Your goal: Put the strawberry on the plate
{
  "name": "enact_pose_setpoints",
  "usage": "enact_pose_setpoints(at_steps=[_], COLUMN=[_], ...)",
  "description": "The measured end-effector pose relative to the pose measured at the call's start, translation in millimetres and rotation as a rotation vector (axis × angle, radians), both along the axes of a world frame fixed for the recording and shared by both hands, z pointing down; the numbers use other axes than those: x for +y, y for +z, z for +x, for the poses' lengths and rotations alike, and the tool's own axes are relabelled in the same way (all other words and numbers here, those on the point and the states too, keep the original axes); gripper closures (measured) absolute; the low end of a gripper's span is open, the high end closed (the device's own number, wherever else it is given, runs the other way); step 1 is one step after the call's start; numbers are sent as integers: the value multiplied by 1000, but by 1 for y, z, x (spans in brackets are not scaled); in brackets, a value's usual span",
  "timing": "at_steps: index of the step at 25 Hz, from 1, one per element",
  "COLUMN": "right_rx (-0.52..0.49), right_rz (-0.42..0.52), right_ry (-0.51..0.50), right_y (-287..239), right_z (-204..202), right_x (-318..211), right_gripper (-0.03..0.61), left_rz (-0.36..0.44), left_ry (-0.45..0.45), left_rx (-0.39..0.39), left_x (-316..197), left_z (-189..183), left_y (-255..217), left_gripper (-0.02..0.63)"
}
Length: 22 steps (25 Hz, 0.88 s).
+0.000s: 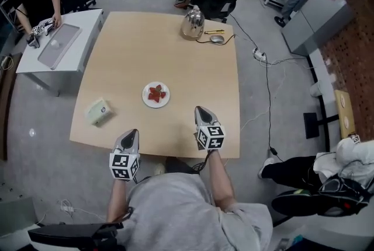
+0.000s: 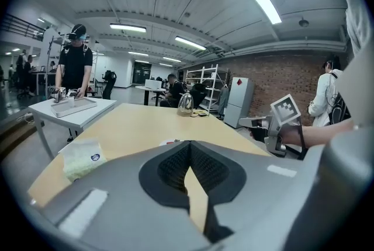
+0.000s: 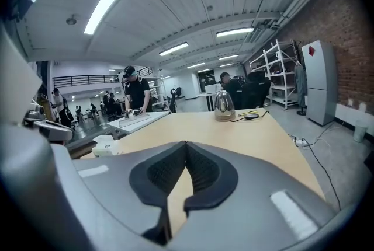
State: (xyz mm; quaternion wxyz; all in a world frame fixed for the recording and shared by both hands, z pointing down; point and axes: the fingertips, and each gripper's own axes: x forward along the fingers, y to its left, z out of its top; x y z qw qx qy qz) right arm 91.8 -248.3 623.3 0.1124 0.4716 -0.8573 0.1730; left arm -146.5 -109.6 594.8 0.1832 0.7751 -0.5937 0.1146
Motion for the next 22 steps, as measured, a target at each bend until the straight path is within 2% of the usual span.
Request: enact_pose_setpoints(at_steps=[8,22], right_rx=[-17,12], right_rz=[53,130], right_ry=[62,151], right_y=[-19,-44], right_z=[18,52], right_x=[34,98], right_gripper=[571,571], left_rz=[23,71], left_ry=[64,154], left_rx=[-4,1], left_x=[-2,7], left_z=[10,29], left_y=[-5,-17], left_gripper=[594,594])
